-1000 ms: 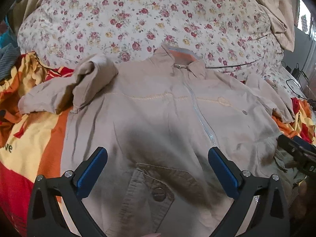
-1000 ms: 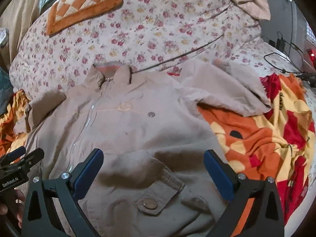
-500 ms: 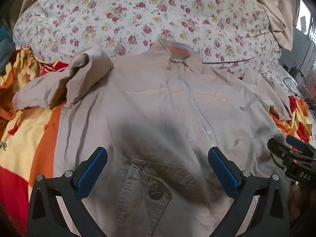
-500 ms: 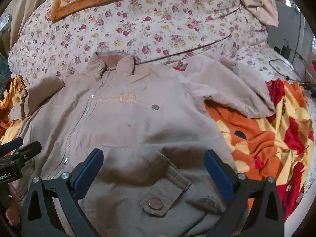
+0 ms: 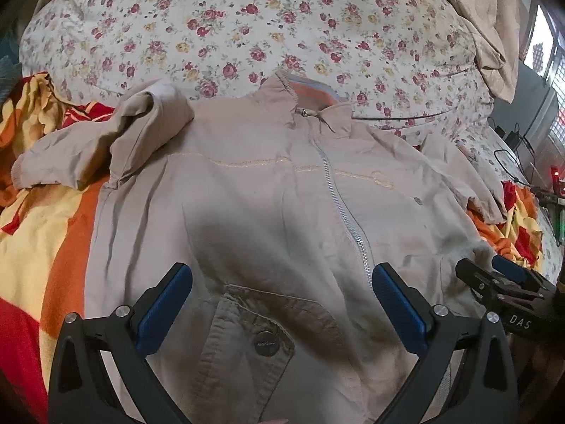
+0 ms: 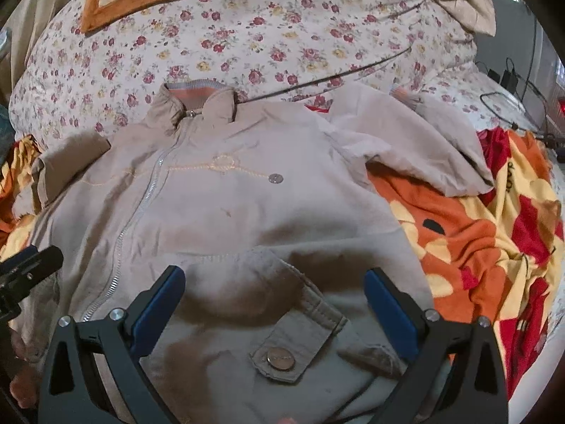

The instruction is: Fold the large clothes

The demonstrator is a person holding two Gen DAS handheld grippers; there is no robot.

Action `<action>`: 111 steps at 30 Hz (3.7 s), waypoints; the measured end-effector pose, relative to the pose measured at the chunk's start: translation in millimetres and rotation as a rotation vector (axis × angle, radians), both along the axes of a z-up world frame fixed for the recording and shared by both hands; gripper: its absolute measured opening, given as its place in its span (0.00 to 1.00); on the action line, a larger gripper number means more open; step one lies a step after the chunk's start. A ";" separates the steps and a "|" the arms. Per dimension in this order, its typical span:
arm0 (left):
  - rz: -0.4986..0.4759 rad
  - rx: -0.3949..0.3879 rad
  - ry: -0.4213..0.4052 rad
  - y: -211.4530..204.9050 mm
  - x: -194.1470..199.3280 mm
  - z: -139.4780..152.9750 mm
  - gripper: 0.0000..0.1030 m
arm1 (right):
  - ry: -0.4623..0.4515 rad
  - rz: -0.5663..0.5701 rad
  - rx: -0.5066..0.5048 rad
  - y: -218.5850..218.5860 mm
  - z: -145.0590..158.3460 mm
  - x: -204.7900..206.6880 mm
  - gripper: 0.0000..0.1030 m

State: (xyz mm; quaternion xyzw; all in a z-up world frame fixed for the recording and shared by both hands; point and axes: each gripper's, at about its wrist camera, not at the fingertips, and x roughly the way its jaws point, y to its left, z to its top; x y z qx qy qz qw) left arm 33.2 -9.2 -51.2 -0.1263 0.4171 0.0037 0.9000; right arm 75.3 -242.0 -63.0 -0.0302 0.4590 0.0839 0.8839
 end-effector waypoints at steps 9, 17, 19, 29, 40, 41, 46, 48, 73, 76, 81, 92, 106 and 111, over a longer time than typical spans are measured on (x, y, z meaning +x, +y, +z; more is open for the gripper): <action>-0.021 0.027 0.001 -7.0 0.3 -1.1 0.96 | -0.021 0.007 -0.015 2.2 -1.5 -2.5 1.00; -0.049 0.059 0.006 -15.8 0.1 -2.8 0.96 | -0.026 0.007 -0.004 1.6 -1.1 -3.2 1.00; -0.054 0.062 0.007 -16.8 0.0 -3.4 0.96 | -0.028 0.008 -0.003 0.9 -1.0 -3.0 1.00; -0.060 0.066 0.004 -18.0 -1.2 -2.3 0.96 | -0.030 0.009 -0.004 0.9 -1.0 -3.8 1.00; 0.059 0.120 0.015 7.9 5.0 7.7 0.96 | -0.118 0.073 0.047 3.5 36.4 28.5 1.00; 0.079 0.135 0.017 12.5 5.9 9.9 0.96 | -0.148 0.081 0.034 4.9 40.2 34.4 1.00; 0.174 0.185 0.026 42.7 6.6 20.9 0.96 | -0.207 0.070 -0.013 3.8 19.8 37.5 1.00; 0.199 0.194 0.039 57.6 9.1 25.5 0.96 | -0.165 0.084 0.000 1.8 16.4 39.7 1.00; 0.414 0.009 0.281 270.1 0.9 -40.2 0.97 | 0.110 0.060 -0.040 3.2 -45.6 62.5 1.00; 0.515 -0.068 0.145 305.2 -10.5 -18.6 0.96 | 0.103 0.057 -0.037 3.0 -46.2 64.0 1.00; 0.573 -0.357 0.034 354.9 -1.7 -24.1 0.96 | 0.084 0.051 -0.043 3.2 -46.7 63.7 1.00; 0.612 -0.406 0.034 362.5 34.2 -43.1 0.88 | 0.066 0.051 -0.046 4.2 -47.4 64.9 1.00; 0.637 -0.240 0.123 348.8 28.5 -37.1 0.34 | 0.061 0.052 -0.047 4.6 -47.4 66.1 1.00; 0.673 -0.031 -0.024 337.3 15.4 28.7 0.16 | 0.062 0.052 -0.048 4.9 -47.3 66.1 1.00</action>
